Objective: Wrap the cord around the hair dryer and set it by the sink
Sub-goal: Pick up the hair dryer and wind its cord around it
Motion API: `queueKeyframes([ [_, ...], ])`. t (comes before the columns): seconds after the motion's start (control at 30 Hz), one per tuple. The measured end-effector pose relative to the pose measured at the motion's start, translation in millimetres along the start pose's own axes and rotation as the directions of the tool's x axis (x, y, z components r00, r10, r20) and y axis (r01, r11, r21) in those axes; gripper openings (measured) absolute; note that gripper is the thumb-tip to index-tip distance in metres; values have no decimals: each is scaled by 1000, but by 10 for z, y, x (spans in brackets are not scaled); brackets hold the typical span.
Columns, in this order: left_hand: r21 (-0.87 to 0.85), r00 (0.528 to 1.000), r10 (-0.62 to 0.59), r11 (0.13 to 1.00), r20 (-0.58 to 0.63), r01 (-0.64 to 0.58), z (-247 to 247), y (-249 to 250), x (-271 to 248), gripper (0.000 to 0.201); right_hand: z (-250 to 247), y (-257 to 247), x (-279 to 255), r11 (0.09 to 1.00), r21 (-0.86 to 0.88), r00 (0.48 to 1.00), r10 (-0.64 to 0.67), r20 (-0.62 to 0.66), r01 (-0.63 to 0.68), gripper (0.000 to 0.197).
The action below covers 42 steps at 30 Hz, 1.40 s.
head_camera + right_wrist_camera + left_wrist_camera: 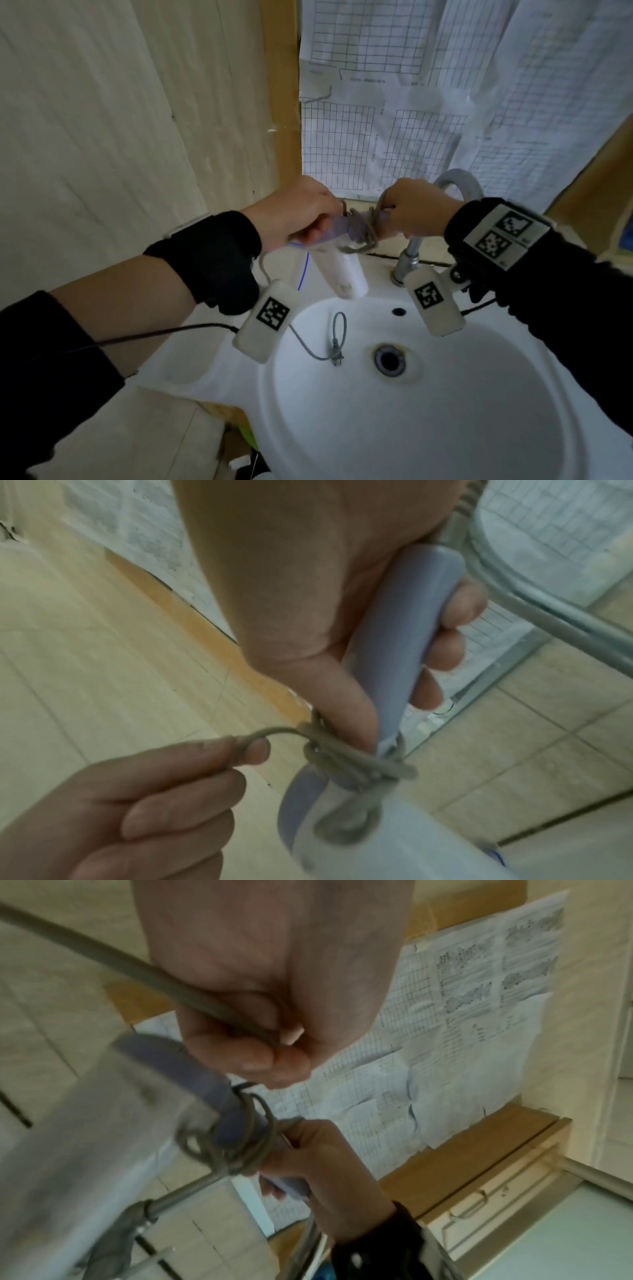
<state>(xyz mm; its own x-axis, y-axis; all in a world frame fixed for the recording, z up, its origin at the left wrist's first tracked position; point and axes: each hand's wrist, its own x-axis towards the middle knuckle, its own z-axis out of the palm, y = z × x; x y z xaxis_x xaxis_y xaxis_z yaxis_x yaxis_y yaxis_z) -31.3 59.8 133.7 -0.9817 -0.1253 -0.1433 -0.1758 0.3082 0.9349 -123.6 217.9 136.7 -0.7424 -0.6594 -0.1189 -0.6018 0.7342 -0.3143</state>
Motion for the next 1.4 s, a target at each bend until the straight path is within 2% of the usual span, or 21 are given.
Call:
queueKeyframes([
  [0.07,-123,999,14,992,29,-10,94,5,-99,19,73,-1,3,994,104,996,44,-72,-37,28],
  [0.17,-218,990,25,976,138,6,295,-35,-242,22,169,-2,0,943,320,984,135,-120,-90,23],
  [0.3,-254,966,54,967,252,12,528,-127,-299,24,206,1,-9,794,595,969,226,-96,-126,11],
  [0.43,-252,953,73,968,295,3,647,-220,-286,24,158,33,-42,653,753,969,227,-93,-81,20],
  [0.57,-183,937,53,983,345,11,686,-350,-274,27,90,54,-75,543,838,974,213,-75,-54,9],
  [0.7,-33,924,-1,999,382,15,655,-520,-286,26,18,128,-123,445,895,986,164,-38,-40,13],
  [0.8,79,930,-76,996,359,51,577,-575,-286,25,14,192,-171,422,906,996,85,-23,-15,25],
  [0.9,235,949,-142,969,281,76,431,-682,-263,24,48,262,-219,429,903,999,-33,12,3,39],
  [1.0,287,964,-188,949,187,129,270,-682,-283,12,91,307,-261,430,903,982,-163,92,-14,23],
  [1.07,188,982,-140,975,124,115,224,-599,-263,28,118,321,-279,438,899,962,-236,140,-23,21],
  [1.1,202,987,-134,973,91,113,209,-563,-243,42,133,332,-284,462,887,953,-256,163,-27,22],
  [1.13,249,989,-132,962,70,111,186,-535,-233,45,142,336,-289,492,870,947,-268,180,-26,20],
  [1.17,275,992,-122,955,33,109,148,-546,-189,37,148,333,-291,537,843,942,-270,197,-23,15],
  [1.2,298,996,-85,952,35,71,115,-472,-165,19,149,322,-298,595,804,938,-269,217,-15,8],
  [1.23,338,997,-58,940,42,41,73,-461,-140,13,140,308,-310,655,755,935,-267,234,-2,5],
  [1.3,384,999,-44,923,18,33,6,-454,-85,15,123,268,-343,762,648,922,-265,282,21,14],
  [1.37,361,999,-35,932,-36,45,-47,-441,-12,23,115,210,-378,850,525,910,-248,333,39,9],
  [1.4,365,999,-28,930,-39,40,-71,-419,11,24,129,191,-373,892,450,908,-229,351,51,14],
])
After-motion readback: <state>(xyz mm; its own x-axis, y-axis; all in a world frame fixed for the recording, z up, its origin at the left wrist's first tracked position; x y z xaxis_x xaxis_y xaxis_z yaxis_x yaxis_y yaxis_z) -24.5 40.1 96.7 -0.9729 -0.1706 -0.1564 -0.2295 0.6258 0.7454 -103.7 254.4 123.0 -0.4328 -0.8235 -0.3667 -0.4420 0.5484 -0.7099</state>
